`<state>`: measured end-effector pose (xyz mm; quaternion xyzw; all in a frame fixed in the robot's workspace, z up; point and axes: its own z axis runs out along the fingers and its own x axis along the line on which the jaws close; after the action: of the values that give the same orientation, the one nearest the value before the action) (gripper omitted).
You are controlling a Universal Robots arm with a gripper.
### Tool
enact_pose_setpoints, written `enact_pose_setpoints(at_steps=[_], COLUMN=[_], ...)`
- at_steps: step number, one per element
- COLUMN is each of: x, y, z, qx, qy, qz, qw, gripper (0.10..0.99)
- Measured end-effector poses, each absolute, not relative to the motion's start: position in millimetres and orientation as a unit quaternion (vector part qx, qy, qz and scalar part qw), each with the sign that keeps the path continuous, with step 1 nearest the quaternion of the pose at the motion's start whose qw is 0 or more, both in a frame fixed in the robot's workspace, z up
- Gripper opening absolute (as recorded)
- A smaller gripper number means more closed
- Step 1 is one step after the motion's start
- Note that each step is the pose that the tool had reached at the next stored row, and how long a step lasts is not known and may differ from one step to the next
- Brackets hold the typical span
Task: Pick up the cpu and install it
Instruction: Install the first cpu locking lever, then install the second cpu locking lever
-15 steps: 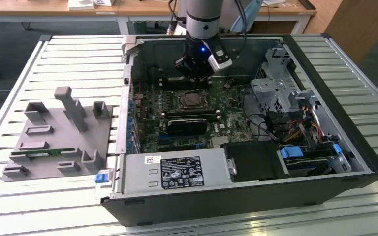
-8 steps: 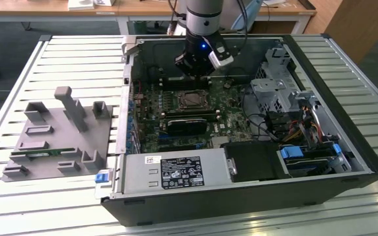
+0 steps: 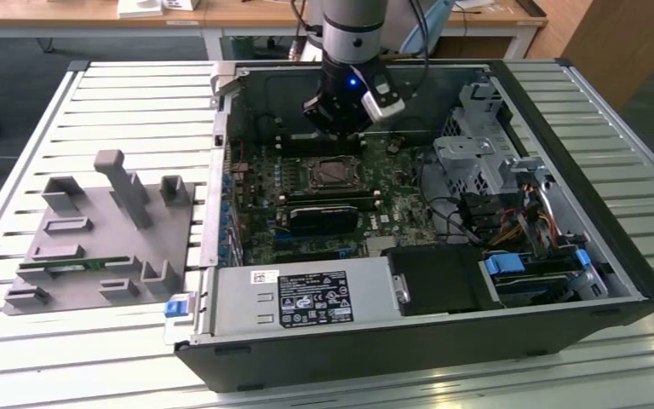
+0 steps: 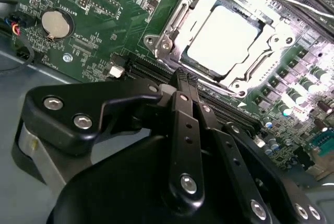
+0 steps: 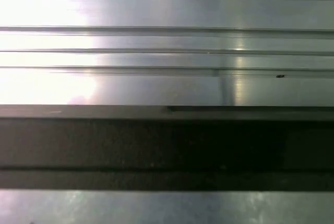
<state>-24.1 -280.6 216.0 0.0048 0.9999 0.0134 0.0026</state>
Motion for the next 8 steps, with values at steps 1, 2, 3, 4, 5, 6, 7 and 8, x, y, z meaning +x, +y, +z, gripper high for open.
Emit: enact_pose_setpoints(at_steps=[1,2,3,4,5,6,7,8], x=[-24.1,-24.1,-24.1,-24.1,-24.1,-24.1,-24.1,-24.1], y=[-281.1,-281.4,-281.7,-282.1,-282.4,-283.2,-283.7,-284.4], z=[216.0,216.0,216.0,216.0,216.0,216.0,216.0,216.0], qx=[0.005,0.005,0.005,0.005,0.005,0.005,0.005,0.005], qy=[1.0,1.0,1.0,1.0,1.0,1.0,1.0,1.0], qz=[0.013,0.013,0.013,0.013,0.013,0.013,0.013,0.013], qw=[0.003,0.003,0.003,0.003,0.003,0.003,0.003,0.003], gripper=[0.106,0.106,0.106,0.106,0.106,0.106,0.106,0.106])
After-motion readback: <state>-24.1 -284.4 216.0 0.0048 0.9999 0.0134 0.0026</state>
